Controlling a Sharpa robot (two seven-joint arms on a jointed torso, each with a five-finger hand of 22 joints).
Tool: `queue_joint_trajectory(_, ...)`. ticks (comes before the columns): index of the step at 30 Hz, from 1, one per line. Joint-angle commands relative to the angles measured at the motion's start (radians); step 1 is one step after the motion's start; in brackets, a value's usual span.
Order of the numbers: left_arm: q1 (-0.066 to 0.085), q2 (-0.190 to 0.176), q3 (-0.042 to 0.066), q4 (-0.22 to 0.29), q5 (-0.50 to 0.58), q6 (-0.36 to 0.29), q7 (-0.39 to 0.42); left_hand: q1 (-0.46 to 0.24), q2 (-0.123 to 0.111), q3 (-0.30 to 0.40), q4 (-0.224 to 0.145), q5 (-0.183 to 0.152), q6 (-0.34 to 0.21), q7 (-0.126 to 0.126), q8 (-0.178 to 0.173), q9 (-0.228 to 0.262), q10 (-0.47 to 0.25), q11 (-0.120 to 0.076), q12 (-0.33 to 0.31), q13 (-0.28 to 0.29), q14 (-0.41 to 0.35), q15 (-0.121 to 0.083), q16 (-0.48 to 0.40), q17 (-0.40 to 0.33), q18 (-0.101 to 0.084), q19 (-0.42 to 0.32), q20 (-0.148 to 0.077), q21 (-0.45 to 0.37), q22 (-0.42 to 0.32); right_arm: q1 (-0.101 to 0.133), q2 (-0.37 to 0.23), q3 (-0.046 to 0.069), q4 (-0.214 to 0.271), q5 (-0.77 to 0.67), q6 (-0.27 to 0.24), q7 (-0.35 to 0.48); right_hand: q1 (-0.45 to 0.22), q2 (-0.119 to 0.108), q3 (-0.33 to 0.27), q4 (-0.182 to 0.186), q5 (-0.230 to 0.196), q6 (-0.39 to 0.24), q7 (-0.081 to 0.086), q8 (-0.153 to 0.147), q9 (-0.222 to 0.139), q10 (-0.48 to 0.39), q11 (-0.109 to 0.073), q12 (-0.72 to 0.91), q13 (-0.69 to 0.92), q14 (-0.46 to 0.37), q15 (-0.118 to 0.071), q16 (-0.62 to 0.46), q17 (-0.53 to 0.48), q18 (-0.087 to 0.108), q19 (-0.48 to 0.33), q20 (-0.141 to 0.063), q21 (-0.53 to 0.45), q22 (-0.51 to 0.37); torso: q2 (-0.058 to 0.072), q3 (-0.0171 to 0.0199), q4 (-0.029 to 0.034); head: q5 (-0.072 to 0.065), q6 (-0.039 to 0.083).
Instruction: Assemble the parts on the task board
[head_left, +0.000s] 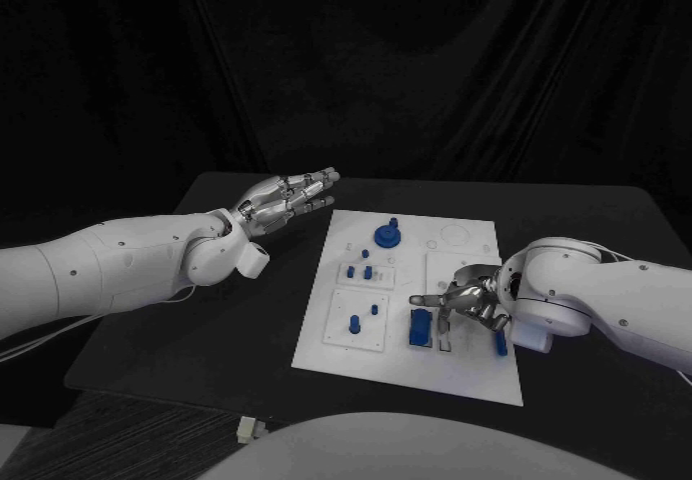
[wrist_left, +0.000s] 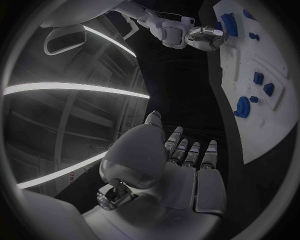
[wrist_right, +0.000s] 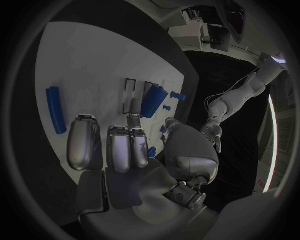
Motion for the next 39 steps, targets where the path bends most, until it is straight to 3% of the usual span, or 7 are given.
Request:
queue_joint_trajectory(1, -0.001, 0.001, 0.001, 0.001, 0.007, 0.011, 0.036, 0.007, 0.002, 0.003, 0.000, 0.005, 0.008, -0.001, 0.006, 0.002, 0.001, 0.010, 0.007, 0.002, 0.001, 0.001, -0.004, -0.002, 0.019, 0.000, 0.005, 0.004, -0.001, -0.002, -0.005, 0.000, 0.007, -0.005, -0.032, -0.001, -0.005, -0.002, -0.022, 0.007, -0.002, 0.008, -0.001, -0.004, 0.002, 0.105, 0.006, 0.003, 0.263, 0.089, 0.004, 0.000, 0.179, 0.012, 0.008, 0.004, 0.001, 0.186, -0.001, 0.0001, 0.0001, 0.001, 0.000)
queue_joint_trajectory(9, -0.001, 0.001, 0.001, 0.000, 0.007, 0.012, 0.035, 0.008, 0.002, 0.004, 0.000, 0.006, 0.017, 0.003, 0.009, 0.003, 0.004, 0.015, 0.009, 0.003, 0.001, -0.001, -0.004, -0.002, 0.019, 0.000, 0.005, 0.005, 0.000, 0.006, -0.031, 0.001, 0.033, -0.006, -0.056, 0.034, 0.077, 0.024, -0.055, -0.014, 0.042, 0.014, -0.004, 0.003, 0.008, 0.105, 0.004, 0.003, 0.263, 0.090, 0.002, 0.003, 0.184, 0.010, 0.011, 0.003, 0.009, 0.189, 0.000, -0.0002, 0.0002, -0.001, 0.000)
queue_joint_trajectory(13, -0.001, 0.002, 0.001, 0.000, 0.007, 0.012, 0.034, 0.009, 0.002, 0.004, -0.001, 0.006, 0.023, 0.006, 0.011, 0.003, 0.006, 0.018, 0.011, 0.003, 0.001, -0.003, -0.004, -0.002, 0.019, 0.000, 0.005, 0.005, 0.001, 0.010, -0.051, 0.001, 0.063, -0.017, -0.051, 0.064, 0.235, 0.013, -0.047, -0.114, 0.084, 0.003, -0.007, 0.032, 0.036, 0.105, 0.001, 0.003, 0.263, 0.092, 0.000, 0.007, 0.192, 0.007, 0.017, 0.000, 0.025, 0.193, 0.000, -0.0001, 0.0002, -0.001, 0.000)
queue_joint_trajectory(18, -0.002, 0.003, 0.001, 0.000, 0.007, 0.014, 0.034, 0.010, 0.002, 0.005, -0.002, 0.007, 0.027, 0.008, 0.012, 0.004, 0.008, 0.020, 0.012, 0.003, 0.001, -0.003, -0.004, -0.002, 0.019, 0.000, 0.005, 0.005, 0.000, 0.011, -0.070, 0.001, 0.103, -0.098, -0.051, 0.100, 0.337, 0.022, -0.077, -0.182, 0.097, -0.088, -0.025, 0.261, 0.289, 0.105, -0.014, 0.003, 0.263, 0.093, -0.013, 0.012, 0.199, 0.004, 0.021, -0.010, 0.041, 0.197, -0.001, -0.0002, -0.0004, 0.000, 0.000)
queue_joint_trajectory(23, -0.002, 0.002, 0.001, 0.000, 0.007, 0.015, 0.034, 0.012, 0.002, 0.006, -0.003, 0.008, 0.031, 0.009, 0.014, 0.004, 0.009, 0.022, 0.013, 0.004, 0.001, -0.004, -0.004, -0.002, 0.019, 0.000, 0.005, 0.005, 0.000, 0.008, -0.086, 0.000, 0.139, -0.217, -0.064, 0.130, 0.370, 0.025, -0.099, -0.199, 0.083, -0.133, -0.035, 0.398, 0.434, 0.105, -0.022, 0.003, 0.263, 0.093, -0.018, 0.012, 0.200, 0.002, 0.023, -0.016, 0.047, 0.199, 0.000, -0.0001, -0.0006, 0.002, 0.000)
queue_joint_trajectory(31, -0.003, 0.002, 0.001, 0.000, 0.007, 0.016, 0.035, 0.015, 0.003, 0.008, -0.005, 0.010, 0.036, 0.012, 0.016, 0.005, 0.011, 0.026, 0.014, 0.004, 0.001, -0.005, -0.004, -0.002, 0.019, 0.001, 0.005, 0.005, 0.000, -0.008, -0.091, 0.000, 0.154, -0.279, -0.064, 0.140, 0.393, 0.023, -0.109, -0.202, 0.070, -0.044, -0.041, 0.597, 0.551, 0.105, -0.027, 0.003, 0.263, 0.093, -0.022, 0.012, 0.199, 0.002, 0.023, -0.020, 0.048, 0.199, 0.000, -0.0001, 0.0000, 0.000, 0.000)
queue_joint_trajectory(39, -0.004, 0.001, 0.001, 0.000, 0.007, 0.018, 0.034, 0.018, 0.004, 0.010, -0.007, 0.013, 0.039, 0.013, 0.017, 0.005, 0.012, 0.027, 0.015, 0.004, 0.001, -0.004, -0.004, -0.002, 0.019, 0.001, 0.005, 0.005, 0.000, -0.023, -0.084, 0.000, 0.144, -0.289, -0.065, 0.138, 0.393, 0.032, -0.110, -0.196, 0.087, -0.033, -0.043, 0.632, 0.578, 0.105, -0.029, 0.003, 0.263, 0.092, -0.024, 0.011, 0.197, 0.003, 0.022, -0.021, 0.047, 0.199, 0.000, -0.0005, 0.0002, -0.002, 0.000)
